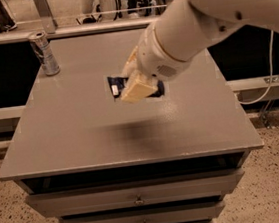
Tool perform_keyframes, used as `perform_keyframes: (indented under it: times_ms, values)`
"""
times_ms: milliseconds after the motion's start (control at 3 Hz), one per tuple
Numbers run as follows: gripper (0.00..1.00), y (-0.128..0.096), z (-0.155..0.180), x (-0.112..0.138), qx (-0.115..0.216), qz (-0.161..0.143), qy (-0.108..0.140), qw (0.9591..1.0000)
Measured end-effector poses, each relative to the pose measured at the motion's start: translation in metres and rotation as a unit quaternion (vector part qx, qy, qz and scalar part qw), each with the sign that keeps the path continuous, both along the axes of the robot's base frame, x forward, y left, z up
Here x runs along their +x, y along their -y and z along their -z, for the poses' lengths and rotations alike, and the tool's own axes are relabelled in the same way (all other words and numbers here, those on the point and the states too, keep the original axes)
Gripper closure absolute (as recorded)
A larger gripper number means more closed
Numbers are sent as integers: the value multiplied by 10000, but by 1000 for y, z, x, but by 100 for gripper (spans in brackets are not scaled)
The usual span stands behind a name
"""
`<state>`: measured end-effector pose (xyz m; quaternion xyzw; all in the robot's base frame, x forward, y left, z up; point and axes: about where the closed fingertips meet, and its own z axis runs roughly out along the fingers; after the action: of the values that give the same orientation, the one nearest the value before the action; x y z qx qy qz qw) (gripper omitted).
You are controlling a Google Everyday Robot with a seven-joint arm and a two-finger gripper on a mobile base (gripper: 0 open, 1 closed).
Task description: Move rxbar blueberry near redbull can
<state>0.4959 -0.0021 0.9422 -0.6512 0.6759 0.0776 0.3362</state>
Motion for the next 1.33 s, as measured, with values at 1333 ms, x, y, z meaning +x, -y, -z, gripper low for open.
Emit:
perform_keyframes:
  times_ms: [1333]
  values:
    - [100, -157, 42, 165, 948, -193, -68, 9953]
